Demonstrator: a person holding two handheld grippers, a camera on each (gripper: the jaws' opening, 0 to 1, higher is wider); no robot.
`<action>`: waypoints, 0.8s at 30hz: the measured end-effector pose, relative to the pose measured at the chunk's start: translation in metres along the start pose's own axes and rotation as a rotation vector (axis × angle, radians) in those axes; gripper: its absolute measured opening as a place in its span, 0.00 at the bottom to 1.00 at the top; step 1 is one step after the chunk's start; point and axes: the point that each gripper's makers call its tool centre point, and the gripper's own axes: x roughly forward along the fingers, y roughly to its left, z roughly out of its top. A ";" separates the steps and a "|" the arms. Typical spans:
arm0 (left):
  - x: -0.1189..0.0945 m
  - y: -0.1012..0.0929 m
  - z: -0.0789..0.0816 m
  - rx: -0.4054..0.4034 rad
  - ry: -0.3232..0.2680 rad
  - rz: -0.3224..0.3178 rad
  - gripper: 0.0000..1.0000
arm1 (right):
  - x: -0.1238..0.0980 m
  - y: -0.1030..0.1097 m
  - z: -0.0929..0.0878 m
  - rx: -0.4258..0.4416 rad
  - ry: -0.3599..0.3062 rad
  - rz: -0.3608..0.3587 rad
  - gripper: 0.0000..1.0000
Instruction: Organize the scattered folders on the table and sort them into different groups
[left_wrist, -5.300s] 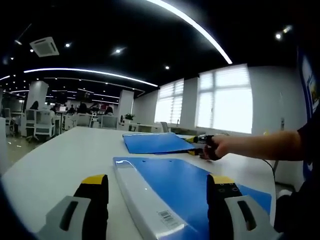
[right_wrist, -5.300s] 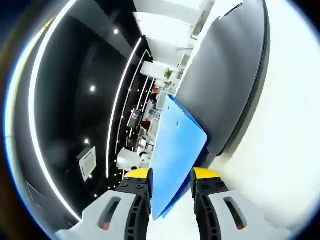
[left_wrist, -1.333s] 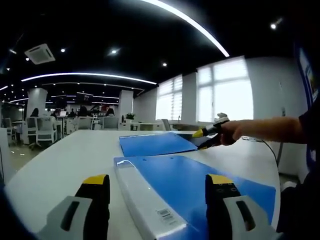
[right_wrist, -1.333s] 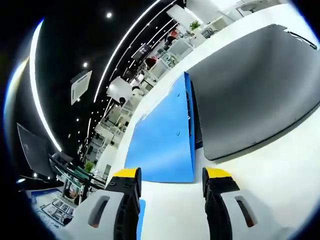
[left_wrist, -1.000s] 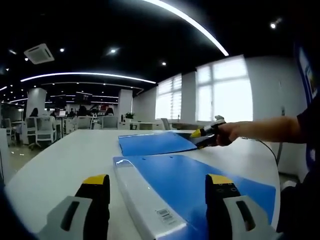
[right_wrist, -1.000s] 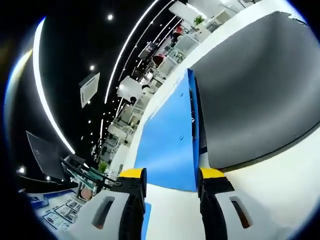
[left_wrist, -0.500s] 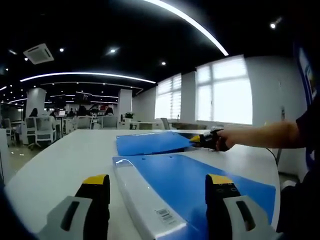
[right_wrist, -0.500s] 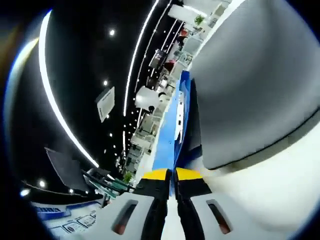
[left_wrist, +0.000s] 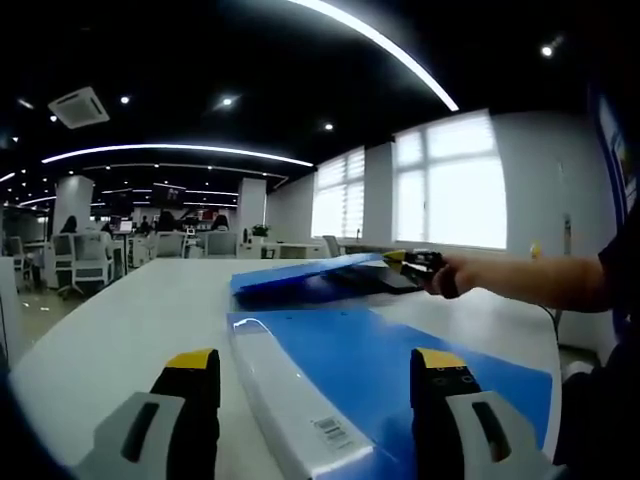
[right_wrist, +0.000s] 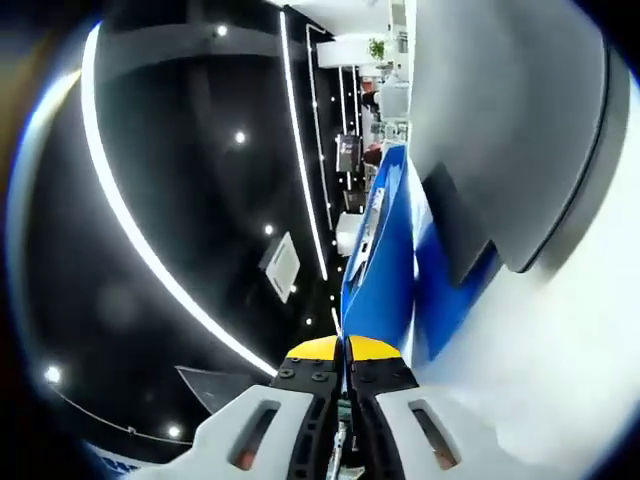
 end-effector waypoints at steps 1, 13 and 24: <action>0.000 -0.001 0.000 -0.001 0.000 -0.001 0.79 | 0.001 0.000 0.002 -0.002 0.001 0.011 0.02; -0.004 -0.011 0.030 -0.246 -0.105 -0.106 0.77 | 0.000 0.016 0.016 -0.028 -0.012 0.124 0.01; 0.048 -0.032 0.092 -0.643 -0.052 -0.333 0.78 | -0.009 0.016 -0.006 0.001 -0.032 0.139 0.02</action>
